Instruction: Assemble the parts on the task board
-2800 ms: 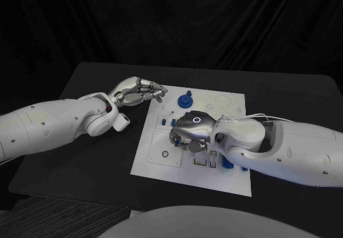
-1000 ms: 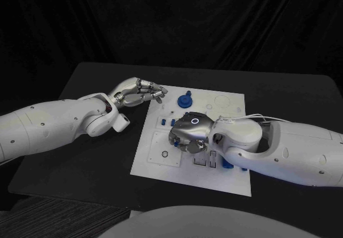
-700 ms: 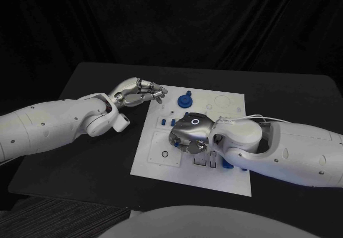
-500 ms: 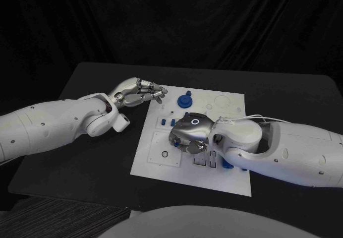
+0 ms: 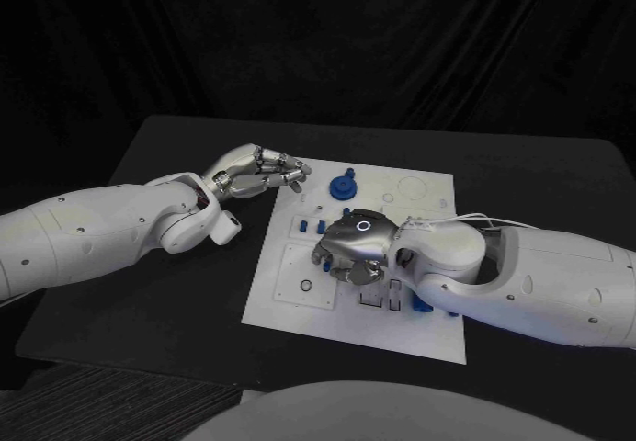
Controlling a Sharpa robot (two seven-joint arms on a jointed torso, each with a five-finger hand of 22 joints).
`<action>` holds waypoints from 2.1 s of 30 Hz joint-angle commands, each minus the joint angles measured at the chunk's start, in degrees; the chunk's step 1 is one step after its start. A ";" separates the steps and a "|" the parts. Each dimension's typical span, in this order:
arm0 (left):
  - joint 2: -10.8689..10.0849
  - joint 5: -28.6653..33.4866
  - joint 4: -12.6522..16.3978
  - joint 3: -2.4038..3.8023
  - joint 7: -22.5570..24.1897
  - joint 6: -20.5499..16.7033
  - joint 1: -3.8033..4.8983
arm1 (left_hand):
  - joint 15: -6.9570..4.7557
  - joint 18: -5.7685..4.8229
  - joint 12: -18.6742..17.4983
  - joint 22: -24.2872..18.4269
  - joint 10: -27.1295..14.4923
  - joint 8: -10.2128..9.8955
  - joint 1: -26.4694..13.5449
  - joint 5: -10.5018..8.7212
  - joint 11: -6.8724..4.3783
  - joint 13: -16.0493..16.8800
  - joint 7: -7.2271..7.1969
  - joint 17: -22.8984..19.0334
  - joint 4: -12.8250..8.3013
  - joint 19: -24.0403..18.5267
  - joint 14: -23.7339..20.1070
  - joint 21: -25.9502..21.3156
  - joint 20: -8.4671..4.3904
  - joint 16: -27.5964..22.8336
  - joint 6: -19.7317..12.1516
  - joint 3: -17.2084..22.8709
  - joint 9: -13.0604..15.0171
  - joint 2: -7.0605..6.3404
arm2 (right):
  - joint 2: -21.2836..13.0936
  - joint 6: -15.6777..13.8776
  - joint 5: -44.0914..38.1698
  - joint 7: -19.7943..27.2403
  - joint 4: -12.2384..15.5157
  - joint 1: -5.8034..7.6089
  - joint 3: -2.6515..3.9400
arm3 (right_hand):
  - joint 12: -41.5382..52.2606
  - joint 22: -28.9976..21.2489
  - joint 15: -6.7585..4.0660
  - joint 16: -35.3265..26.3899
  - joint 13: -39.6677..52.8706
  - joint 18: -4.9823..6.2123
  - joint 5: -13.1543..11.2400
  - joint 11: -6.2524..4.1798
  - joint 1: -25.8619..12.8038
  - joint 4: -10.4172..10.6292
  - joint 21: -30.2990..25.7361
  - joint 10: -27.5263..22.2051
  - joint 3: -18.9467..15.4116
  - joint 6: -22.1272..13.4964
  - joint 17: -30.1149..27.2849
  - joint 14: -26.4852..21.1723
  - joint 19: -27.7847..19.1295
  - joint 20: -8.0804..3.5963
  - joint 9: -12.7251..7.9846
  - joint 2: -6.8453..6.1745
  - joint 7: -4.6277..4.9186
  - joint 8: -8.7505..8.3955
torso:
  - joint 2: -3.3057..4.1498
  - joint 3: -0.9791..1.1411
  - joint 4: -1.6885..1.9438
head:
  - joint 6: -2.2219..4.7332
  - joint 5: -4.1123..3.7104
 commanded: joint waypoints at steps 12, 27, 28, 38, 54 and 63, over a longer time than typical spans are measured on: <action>0.10 0.34 -0.04 0.05 0.55 0.85 -0.31 | 0.35 0.35 0.22 -0.09 -0.02 0.19 0.67 0.34 0.42 -0.06 0.26 -0.10 -0.02 0.47 0.22 0.22 0.09 0.26 0.06 0.52 -0.10 -0.08 | -1.16 -3.27 -0.43 -0.77 0.22 -0.32 -0.04 | -0.81 -1.55 0.63 -2.22 -0.42 0.87 -4.74 1.90 -0.24 -0.40 -0.58 -14.00 -3.83 -9.14 -3.55 -4.40 -2.54 1.39 -3.94 0.50 -3.15 0.45 | -0.01 -0.03 0.08 | -0.01 0.04; -0.58 0.34 0.17 0.05 0.68 0.13 -0.48 | 0.37 0.35 0.21 -0.11 -0.03 0.19 0.75 0.36 0.44 -0.07 0.28 -0.12 -0.05 0.48 0.21 0.22 0.09 0.26 0.04 0.60 -0.13 -0.08 | -10.74 -14.21 7.84 3.00 4.66 5.62 -0.04 | 3.75 -7.34 0.99 3.06 -2.63 1.00 -10.44 2.13 -1.90 8.96 -0.58 -15.39 -9.40 -4.56 -0.04 -0.54 0.11 1.95 -6.06 -1.02 -1.65 2.18 | 0.00 -0.02 -0.07 | -0.01 0.17; -0.60 0.34 0.17 0.05 0.67 0.10 -0.48 | 0.37 0.35 0.21 -0.11 -0.03 0.19 0.75 0.36 0.44 -0.07 0.28 -0.12 -0.05 0.48 0.21 0.22 0.09 0.26 0.04 0.60 -0.13 -0.08 | -11.13 -14.32 8.09 2.97 4.81 5.92 -0.04 | 4.21 -7.57 0.98 4.14 -2.64 1.04 -10.94 1.98 -1.85 9.54 -0.47 -14.43 -9.52 -4.50 1.08 0.37 0.55 1.92 -6.25 -1.01 -1.38 2.12 | -0.01 -0.02 -0.06 | -0.01 0.16; -0.43 0.34 0.07 0.05 0.62 0.02 -0.51 | 0.38 0.35 0.22 -0.11 -0.02 0.20 0.76 0.37 0.45 -0.07 0.28 -0.12 -0.04 0.49 0.23 0.22 0.09 0.27 0.05 0.62 -0.13 -0.08 | -16.70 -8.71 10.12 2.15 3.92 8.91 -0.06 | 5.02 -10.49 -1.04 11.13 -3.86 1.11 -12.17 -0.21 -1.84 13.94 -0.08 -6.42 -11.04 0.48 10.59 9.96 8.16 -0.08 -7.62 -1.67 -1.96 3.14 | 0.09 -0.02 -0.02 | -0.01 -0.29; -0.43 0.34 0.14 0.05 0.82 0.11 -0.71 | 0.40 0.34 0.23 -0.14 0.00 0.24 0.83 0.60 0.47 -0.08 0.32 -0.16 0.01 0.53 0.25 0.25 0.09 0.30 0.06 0.84 -0.18 0.06 | -18.19 -1.71 10.36 2.74 1.40 6.43 -0.07 | -0.67 -12.73 -1.04 10.54 -7.00 1.00 -16.78 0.60 -4.07 16.92 -0.42 -8.06 -13.60 0.08 11.93 10.66 8.91 -0.22 -9.46 -5.40 -2.40 1.53 | 0.13 0.07 -0.09 | -0.01 0.26; -0.53 0.34 0.23 0.05 0.84 0.18 -0.73 | 0.42 0.34 0.23 -0.17 0.00 0.25 0.89 0.92 0.50 -0.10 0.31 -0.20 0.05 0.56 0.25 0.27 0.09 0.31 0.04 1.08 -0.23 0.25 | -17.61 -2.11 10.37 5.28 0.52 5.07 -0.07 | -0.86 -13.30 -1.20 11.32 -7.29 1.02 -17.99 0.04 -4.91 16.80 -0.40 -4.11 -13.26 1.29 13.43 10.95 9.11 -0.30 -10.14 -4.58 -1.73 1.58 | 0.08 0.01 0.18 | -0.01 0.06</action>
